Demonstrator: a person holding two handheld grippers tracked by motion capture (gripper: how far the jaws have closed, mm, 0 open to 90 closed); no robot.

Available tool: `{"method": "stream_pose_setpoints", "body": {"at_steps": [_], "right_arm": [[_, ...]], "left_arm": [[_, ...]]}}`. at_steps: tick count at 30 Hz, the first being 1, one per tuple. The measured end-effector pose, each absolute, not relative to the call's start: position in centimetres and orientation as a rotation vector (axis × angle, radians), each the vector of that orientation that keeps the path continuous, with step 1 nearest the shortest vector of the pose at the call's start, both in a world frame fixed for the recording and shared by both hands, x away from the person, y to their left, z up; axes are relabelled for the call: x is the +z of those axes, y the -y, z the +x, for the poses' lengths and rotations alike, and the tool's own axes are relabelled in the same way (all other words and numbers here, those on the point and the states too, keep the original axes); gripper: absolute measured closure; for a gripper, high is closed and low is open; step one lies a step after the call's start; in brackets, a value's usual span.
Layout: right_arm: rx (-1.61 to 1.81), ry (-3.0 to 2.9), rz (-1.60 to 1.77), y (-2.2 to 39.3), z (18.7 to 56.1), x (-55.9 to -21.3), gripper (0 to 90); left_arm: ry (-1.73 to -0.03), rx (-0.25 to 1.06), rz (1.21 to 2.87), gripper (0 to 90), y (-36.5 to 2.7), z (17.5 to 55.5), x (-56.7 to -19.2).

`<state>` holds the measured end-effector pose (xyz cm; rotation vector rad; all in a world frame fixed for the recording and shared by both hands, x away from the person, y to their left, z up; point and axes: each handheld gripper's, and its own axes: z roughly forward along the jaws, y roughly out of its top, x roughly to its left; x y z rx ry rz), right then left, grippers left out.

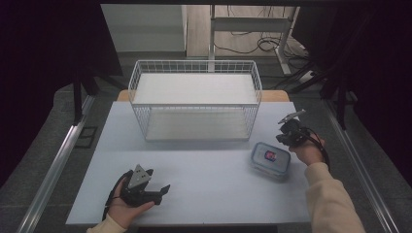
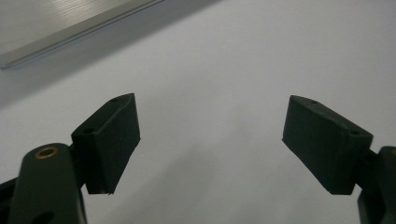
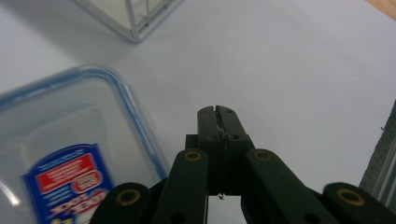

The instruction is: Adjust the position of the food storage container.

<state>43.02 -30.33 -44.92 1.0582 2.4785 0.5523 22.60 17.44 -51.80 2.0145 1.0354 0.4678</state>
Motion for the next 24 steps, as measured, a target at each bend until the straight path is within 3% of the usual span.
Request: {"method": "stream_pose_setpoints", "body": {"at_steps": [24], "right_arm": [[0.491,-2.618,0.773,27.7,43.1,-46.3,89.9]], "left_arm": [[-1.042,0.457,2.029,18.4,-17.5,22.8,-52.0]]}}
